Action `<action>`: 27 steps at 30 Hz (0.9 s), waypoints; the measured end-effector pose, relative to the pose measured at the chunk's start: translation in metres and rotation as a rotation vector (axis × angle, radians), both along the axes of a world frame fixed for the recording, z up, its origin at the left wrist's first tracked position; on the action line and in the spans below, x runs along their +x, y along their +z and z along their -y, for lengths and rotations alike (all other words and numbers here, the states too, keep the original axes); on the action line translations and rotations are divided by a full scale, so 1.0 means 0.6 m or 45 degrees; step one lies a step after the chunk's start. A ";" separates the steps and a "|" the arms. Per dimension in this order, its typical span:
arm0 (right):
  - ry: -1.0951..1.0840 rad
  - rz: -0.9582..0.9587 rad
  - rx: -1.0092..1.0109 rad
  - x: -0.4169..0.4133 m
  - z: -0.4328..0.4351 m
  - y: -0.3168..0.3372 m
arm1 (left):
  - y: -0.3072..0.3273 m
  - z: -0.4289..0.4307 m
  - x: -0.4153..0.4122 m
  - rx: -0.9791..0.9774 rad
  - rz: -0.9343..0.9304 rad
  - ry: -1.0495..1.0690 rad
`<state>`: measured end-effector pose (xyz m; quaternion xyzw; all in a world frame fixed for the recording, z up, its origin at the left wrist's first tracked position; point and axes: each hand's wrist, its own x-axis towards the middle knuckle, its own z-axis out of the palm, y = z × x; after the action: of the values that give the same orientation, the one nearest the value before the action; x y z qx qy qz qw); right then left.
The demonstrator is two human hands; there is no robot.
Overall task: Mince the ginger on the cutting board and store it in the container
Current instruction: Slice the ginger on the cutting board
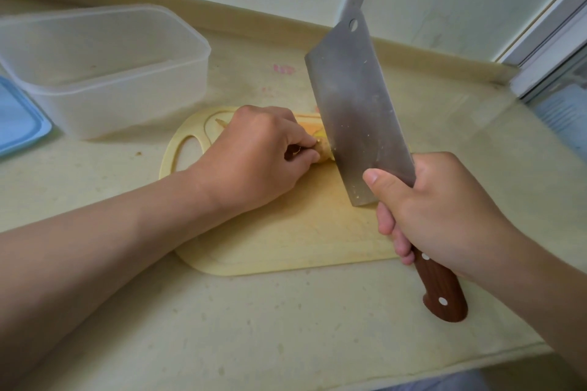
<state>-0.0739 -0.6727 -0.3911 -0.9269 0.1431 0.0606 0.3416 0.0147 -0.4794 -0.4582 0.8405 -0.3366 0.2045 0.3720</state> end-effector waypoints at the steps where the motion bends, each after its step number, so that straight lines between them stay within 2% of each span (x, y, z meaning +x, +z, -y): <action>1: 0.000 -0.004 -0.003 -0.001 -0.001 0.001 | 0.000 0.000 0.000 0.002 -0.003 -0.001; 10: 0.015 -0.050 -0.026 0.000 -0.003 0.007 | 0.001 0.000 0.000 0.010 -0.013 0.007; 22: 0.043 -0.324 -0.134 -0.020 0.006 0.038 | 0.006 -0.001 -0.002 0.018 -0.037 -0.024; 27: 0.106 -0.347 -0.139 0.008 -0.004 0.047 | 0.003 0.001 -0.001 0.045 0.008 -0.009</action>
<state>-0.0688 -0.6705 -0.3631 -0.9324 0.1528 0.1921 0.2654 0.0141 -0.4801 -0.4565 0.8450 -0.3444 0.2000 0.3569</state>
